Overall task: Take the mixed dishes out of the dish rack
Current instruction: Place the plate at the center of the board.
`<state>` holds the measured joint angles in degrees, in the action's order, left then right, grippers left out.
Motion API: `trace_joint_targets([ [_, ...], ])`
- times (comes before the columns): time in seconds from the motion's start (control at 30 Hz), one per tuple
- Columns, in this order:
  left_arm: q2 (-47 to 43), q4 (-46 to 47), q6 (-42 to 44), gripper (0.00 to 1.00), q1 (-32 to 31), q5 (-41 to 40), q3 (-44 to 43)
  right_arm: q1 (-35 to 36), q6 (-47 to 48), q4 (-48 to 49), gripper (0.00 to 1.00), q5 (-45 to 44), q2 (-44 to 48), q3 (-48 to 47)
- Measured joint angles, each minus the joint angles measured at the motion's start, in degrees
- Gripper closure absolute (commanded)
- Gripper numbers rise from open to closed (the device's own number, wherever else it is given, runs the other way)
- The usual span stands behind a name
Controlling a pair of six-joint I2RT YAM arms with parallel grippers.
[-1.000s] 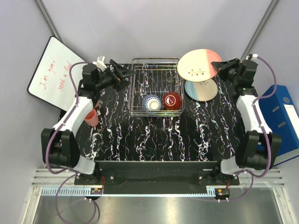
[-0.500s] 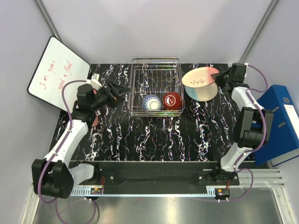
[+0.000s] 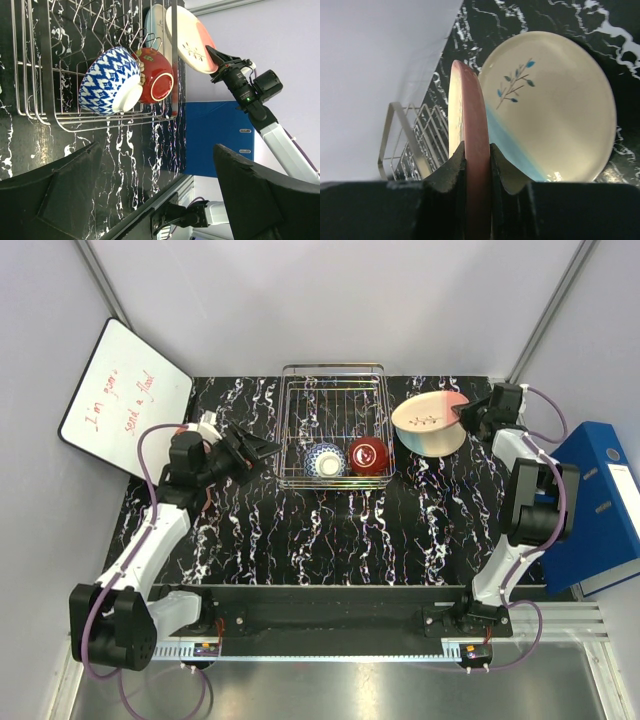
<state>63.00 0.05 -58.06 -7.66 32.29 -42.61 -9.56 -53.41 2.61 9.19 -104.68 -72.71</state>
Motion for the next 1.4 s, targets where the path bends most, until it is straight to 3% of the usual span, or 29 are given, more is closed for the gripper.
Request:
trace_joint_targets([
  [0.57,2.8,0.5,0.42,0.06,-1.95,-0.07,1.11,-1.49,0.26,1.22,1.0,-0.17,-5.6,1.29],
  [0.87,3.89,1.09,0.42,0.06,-3.61,-0.68,1.14,-1.46,0.22,-0.33,1.0,0.24,-10.27,-4.5],
  [1.3,8.11,1.31,0.37,0.07,-4.85,-0.85,1.11,-1.81,-0.46,-9.86,1.0,0.94,-14.45,-13.11],
  [1.4,8.46,1.33,0.37,0.07,-5.18,-0.85,1.14,-1.81,-0.59,-10.08,0.93,0.94,-14.45,-13.07],
])
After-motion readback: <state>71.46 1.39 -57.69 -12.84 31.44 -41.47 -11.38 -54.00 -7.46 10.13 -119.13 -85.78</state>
